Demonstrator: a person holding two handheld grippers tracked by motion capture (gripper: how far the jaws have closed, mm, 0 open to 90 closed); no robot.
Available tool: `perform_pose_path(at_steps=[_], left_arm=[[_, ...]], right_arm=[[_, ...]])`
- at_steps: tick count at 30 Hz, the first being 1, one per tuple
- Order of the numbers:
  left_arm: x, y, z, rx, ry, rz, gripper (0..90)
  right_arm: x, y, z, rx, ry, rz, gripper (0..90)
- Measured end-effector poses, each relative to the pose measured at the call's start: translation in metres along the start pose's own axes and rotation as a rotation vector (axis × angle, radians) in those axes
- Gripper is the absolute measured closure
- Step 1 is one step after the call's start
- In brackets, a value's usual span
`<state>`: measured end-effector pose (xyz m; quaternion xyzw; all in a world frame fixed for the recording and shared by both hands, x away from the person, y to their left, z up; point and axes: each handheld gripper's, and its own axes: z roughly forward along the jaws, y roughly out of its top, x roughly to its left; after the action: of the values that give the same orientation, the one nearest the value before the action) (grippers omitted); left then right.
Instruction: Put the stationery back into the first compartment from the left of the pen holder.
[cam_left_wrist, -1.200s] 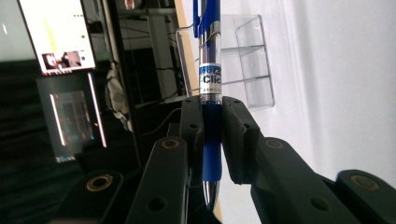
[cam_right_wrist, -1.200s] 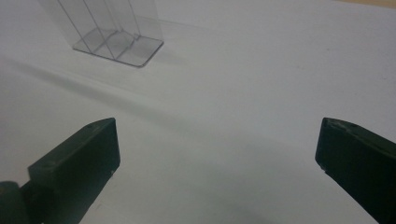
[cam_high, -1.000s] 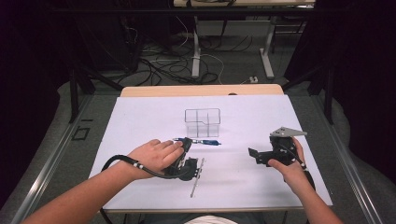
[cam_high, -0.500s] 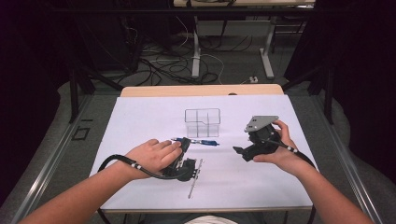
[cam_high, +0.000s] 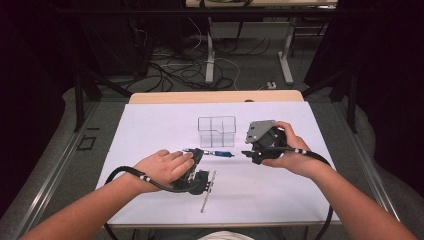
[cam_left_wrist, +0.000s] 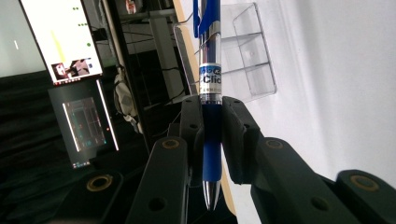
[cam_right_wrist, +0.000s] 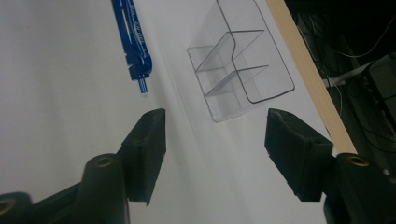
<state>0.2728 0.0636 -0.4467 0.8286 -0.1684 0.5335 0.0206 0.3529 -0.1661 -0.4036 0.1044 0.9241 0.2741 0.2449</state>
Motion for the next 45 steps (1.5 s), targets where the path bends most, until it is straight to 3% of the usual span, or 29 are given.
perform_pose_path(at_steps=[2,3,7,8,11,12,13,16,17,18,19,21,23,24,28,30,31,35,36,39,40,41,43,44,45], left_arm=[[-0.001,-0.001,0.001,-0.001,-0.014,-0.021,79.3],[0.000,0.000,0.001,0.001,0.000,-0.003,79.3],[-0.001,-0.001,0.002,-0.011,-0.005,-0.011,79.3],[-0.001,-0.001,0.002,-0.005,-0.021,-0.016,79.3],[0.000,-0.001,0.003,0.004,-0.007,-0.002,79.3],[-0.002,-0.001,0.004,0.002,-0.034,-0.032,79.3],[0.000,0.000,0.004,0.005,-0.030,0.001,79.3],[-0.001,0.001,0.005,0.005,-0.014,-0.001,79.3],[-0.001,0.001,0.005,0.001,-0.031,-0.007,79.3],[-0.004,0.001,0.007,-0.018,-0.036,-0.040,79.3],[-0.002,0.002,0.006,-0.015,-0.009,-0.009,79.3],[0.000,0.004,0.005,-0.005,-0.016,0.005,79.3],[-0.001,0.005,0.006,-0.002,-0.038,-0.008,79.3],[0.001,0.006,0.006,-0.002,-0.031,0.012,79.3],[0.001,0.007,0.006,-0.007,-0.015,0.008,79.3],[-0.001,0.007,0.006,-0.012,-0.025,-0.006,79.3],[0.000,0.008,0.005,-0.005,-0.014,0.015,79.3],[-0.002,0.009,0.006,-0.011,-0.031,0.006,79.3],[-0.002,0.010,0.006,-0.018,-0.012,0.018,79.3],[-0.001,0.012,0.005,-0.003,-0.024,0.052,79.3],[-0.004,0.013,0.006,-0.031,-0.033,0.006,79.3],[-0.001,0.014,0.004,-0.002,-0.021,0.056,79.3],[-0.004,0.015,0.005,-0.009,-0.035,0.049,79.3],[0.000,0.017,0.004,-0.010,-0.032,0.094,79.3],[-0.001,0.017,0.005,-0.017,-0.031,0.087,79.3]], right_arm=[[0.002,0.006,0.001,0.023,0.014,-0.029,42.7],[0.002,0.008,0.002,0.026,0.021,-0.037,43.1],[0.003,0.015,0.007,0.037,0.053,-0.093,43.8],[0.004,0.016,0.007,0.053,0.053,-0.107,43.5],[0.006,0.019,0.012,0.062,0.051,-0.132,42.8],[0.007,0.021,0.013,0.051,0.068,-0.140,43.1],[0.007,0.022,0.014,0.048,0.079,-0.151,43.1],[0.010,0.026,0.017,0.047,0.109,-0.171,43.2],[0.011,0.027,0.018,0.045,0.114,-0.171,43.6],[0.012,0.029,0.018,0.046,0.121,-0.170,44.3],[0.013,0.030,0.019,0.048,0.128,-0.171,44.8],[0.014,0.033,0.021,0.051,0.139,-0.177,45.9],[0.016,0.035,0.023,0.058,0.148,-0.176,46.6],[0.015,0.036,0.024,0.059,0.153,-0.190,47.4],[0.018,0.041,0.027,0.068,0.190,-0.173,50.6],[0.020,0.042,0.029,0.078,0.198,-0.163,52.2],[0.020,0.044,0.030,0.083,0.200,-0.171,53.6],[0.021,0.047,0.033,0.096,0.225,-0.157,57.5],[0.022,0.048,0.035,0.101,0.227,-0.157,58.7],[0.023,0.051,0.039,0.109,0.239,-0.167,61.7],[0.024,0.052,0.040,0.115,0.244,-0.165,62.5],[0.024,0.053,0.041,0.111,0.247,-0.161,63.0],[0.024,0.055,0.044,0.115,0.257,-0.167,64.0],[0.024,0.056,0.045,0.118,0.259,-0.161,65.1],[0.024,0.057,0.047,0.116,0.266,-0.167,66.6]])
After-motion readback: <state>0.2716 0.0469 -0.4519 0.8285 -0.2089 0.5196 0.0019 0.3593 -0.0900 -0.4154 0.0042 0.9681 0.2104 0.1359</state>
